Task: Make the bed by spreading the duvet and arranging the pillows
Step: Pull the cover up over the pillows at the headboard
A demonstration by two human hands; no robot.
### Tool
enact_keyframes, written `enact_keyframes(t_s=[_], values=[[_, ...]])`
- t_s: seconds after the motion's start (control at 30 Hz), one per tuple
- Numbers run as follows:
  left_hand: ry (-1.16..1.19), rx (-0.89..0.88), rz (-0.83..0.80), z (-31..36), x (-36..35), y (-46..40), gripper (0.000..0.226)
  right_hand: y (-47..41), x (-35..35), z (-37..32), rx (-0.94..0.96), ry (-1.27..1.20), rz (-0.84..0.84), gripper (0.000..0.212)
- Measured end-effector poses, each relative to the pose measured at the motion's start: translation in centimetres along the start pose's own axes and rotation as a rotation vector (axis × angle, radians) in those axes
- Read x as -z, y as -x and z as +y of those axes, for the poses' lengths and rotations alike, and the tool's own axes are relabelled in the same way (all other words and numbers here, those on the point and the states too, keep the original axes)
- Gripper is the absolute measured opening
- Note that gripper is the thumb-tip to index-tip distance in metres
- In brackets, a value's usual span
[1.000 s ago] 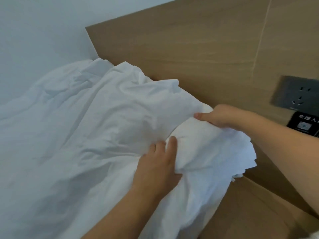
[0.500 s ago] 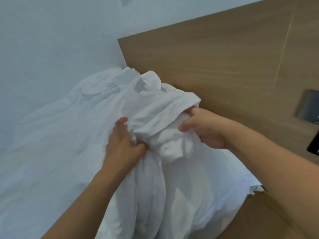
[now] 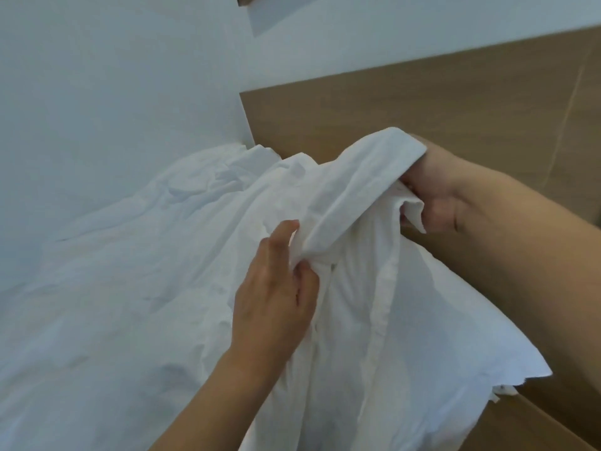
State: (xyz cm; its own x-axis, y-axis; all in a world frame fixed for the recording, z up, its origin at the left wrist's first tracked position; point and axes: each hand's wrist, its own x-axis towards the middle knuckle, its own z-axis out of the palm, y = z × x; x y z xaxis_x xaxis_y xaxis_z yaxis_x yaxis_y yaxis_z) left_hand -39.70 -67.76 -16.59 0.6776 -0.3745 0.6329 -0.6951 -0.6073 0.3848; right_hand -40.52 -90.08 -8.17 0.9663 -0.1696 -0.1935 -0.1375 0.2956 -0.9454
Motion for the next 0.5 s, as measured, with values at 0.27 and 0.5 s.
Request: enact_keyframes(t_s=[0.27,0.5], values=[[-0.136,-0.094,-0.018,1.2,-0.7,0.6,0.023,1.7,-0.9,-2.4,-0.123,0.047,-0.163,0.049],[-0.041,-0.049,-0.093,3.4,-0.2,1.4,0.037,2.3,-3.4,-1.9,0.023,0.387,0.144,0.019]])
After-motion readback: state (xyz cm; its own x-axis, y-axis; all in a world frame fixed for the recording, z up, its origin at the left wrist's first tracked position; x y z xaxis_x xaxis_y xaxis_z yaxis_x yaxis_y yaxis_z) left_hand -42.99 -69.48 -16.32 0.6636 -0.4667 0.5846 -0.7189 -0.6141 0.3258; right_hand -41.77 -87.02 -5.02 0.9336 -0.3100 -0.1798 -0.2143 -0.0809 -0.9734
